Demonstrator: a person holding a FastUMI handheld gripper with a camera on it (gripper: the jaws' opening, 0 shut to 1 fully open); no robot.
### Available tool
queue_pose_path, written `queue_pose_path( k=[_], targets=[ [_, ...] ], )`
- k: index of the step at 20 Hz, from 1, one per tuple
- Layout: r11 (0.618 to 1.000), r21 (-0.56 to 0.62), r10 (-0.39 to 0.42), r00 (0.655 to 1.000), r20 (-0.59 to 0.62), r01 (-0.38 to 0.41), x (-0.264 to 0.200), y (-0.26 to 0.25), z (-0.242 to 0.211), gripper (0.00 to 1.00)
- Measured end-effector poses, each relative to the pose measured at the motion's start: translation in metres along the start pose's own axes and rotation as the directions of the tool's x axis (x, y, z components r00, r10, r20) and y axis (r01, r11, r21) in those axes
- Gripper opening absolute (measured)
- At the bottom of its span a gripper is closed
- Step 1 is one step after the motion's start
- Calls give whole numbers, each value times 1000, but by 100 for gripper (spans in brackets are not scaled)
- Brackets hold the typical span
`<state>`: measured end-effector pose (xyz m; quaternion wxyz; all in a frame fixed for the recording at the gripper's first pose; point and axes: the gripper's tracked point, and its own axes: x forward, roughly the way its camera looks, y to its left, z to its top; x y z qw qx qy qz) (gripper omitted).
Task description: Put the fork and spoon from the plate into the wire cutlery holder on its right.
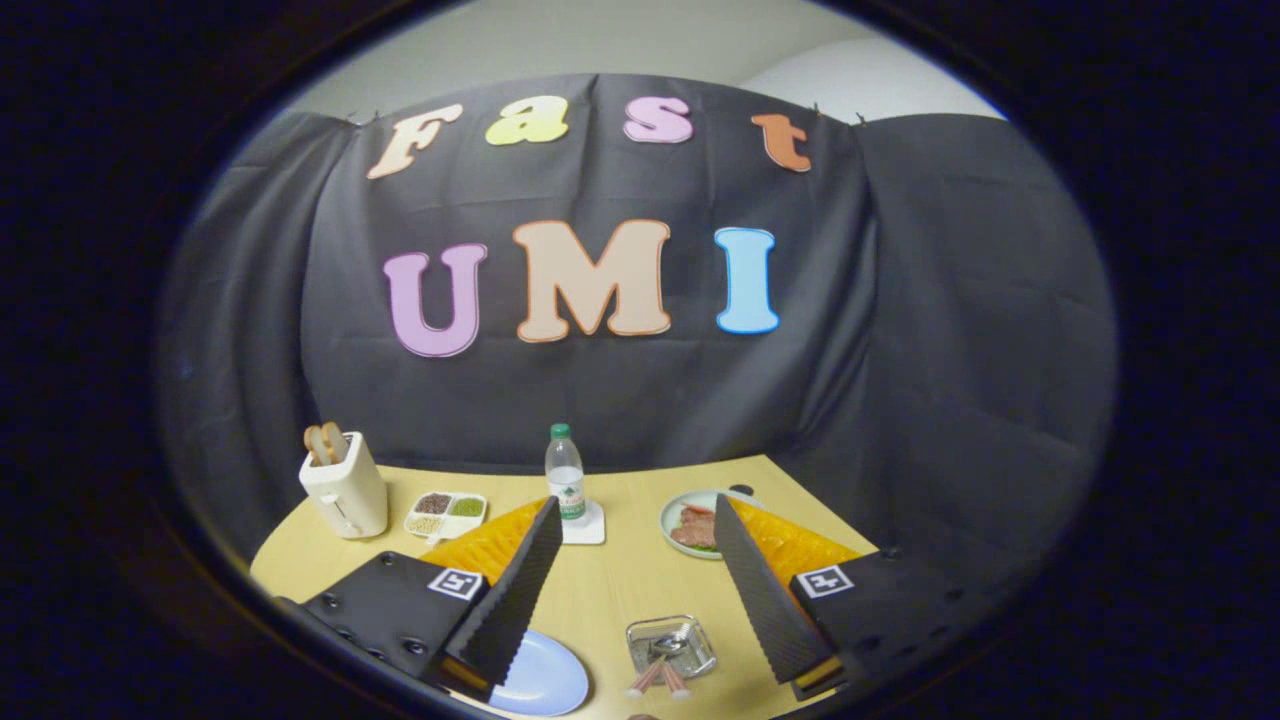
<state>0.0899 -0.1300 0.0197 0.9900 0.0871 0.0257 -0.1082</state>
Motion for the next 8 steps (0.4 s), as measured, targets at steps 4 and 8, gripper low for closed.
queue_pose_path(
  k=[4, 8],
  targets=[
    [999, -35, -12, 997, 77, 14, -8, 1, -8, 97],
    [1000, -10, -6, 998, 58, 7, -17, 8, -26, 97]
  ],
)
